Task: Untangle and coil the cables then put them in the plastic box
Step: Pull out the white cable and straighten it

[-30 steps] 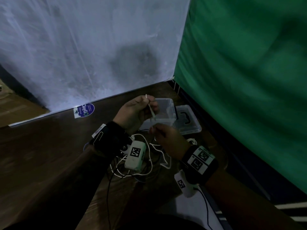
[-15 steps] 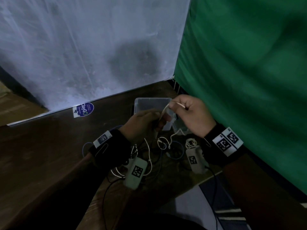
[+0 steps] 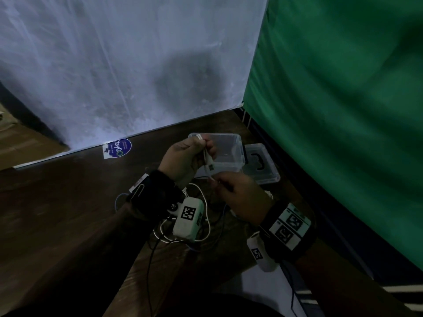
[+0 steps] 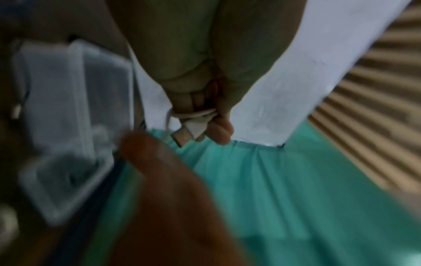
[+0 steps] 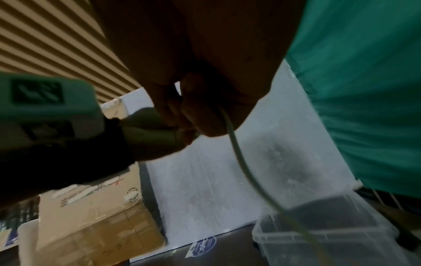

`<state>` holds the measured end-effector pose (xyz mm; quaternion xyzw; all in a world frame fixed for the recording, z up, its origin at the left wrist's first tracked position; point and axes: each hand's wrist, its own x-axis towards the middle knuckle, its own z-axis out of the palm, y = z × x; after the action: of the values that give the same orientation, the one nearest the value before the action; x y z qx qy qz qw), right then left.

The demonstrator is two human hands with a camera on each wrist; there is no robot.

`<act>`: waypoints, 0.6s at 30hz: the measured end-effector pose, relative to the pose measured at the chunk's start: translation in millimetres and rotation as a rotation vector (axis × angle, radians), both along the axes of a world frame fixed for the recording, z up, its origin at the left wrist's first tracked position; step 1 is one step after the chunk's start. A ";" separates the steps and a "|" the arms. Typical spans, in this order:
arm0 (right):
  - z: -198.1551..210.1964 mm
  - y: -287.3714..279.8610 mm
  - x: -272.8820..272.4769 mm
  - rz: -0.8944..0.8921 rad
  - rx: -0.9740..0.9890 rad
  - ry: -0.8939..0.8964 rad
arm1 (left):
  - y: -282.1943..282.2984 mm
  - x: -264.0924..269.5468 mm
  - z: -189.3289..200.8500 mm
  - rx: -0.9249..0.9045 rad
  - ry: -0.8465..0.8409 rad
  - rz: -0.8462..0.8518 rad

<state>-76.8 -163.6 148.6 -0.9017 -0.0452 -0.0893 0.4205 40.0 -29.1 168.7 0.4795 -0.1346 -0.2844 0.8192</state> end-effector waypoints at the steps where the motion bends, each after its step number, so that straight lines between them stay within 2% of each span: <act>1: 8.5 1.2 -3.5 0.013 0.003 -0.008 | 0.9 1.4 -2.3 0.069 -0.044 0.029; 4: 36.5 -0.1 -11.1 -0.010 0.144 0.054 | 4.7 1.4 -4.5 0.275 -0.211 0.035; 7: 53.9 -10.2 -8.2 -0.052 0.183 -0.064 | 4.7 -7.8 2.2 0.368 -0.285 -0.093; 11: 66.5 -24.2 4.0 -0.138 0.197 -0.157 | 1.9 -21.4 13.0 0.229 -0.070 -0.225; 14: 68.6 -32.0 11.1 -0.144 0.227 -0.161 | 1.3 -29.1 20.9 0.223 -0.115 -0.364; 18: 50.5 -35.9 22.3 -0.157 0.384 -0.073 | 6.1 -29.2 27.2 0.098 -0.079 -0.424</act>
<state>-54.5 -199.5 199.1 -0.8019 0.0278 -0.1611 0.5746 10.8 -23.0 195.8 0.4905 -0.2504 -0.4372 0.7110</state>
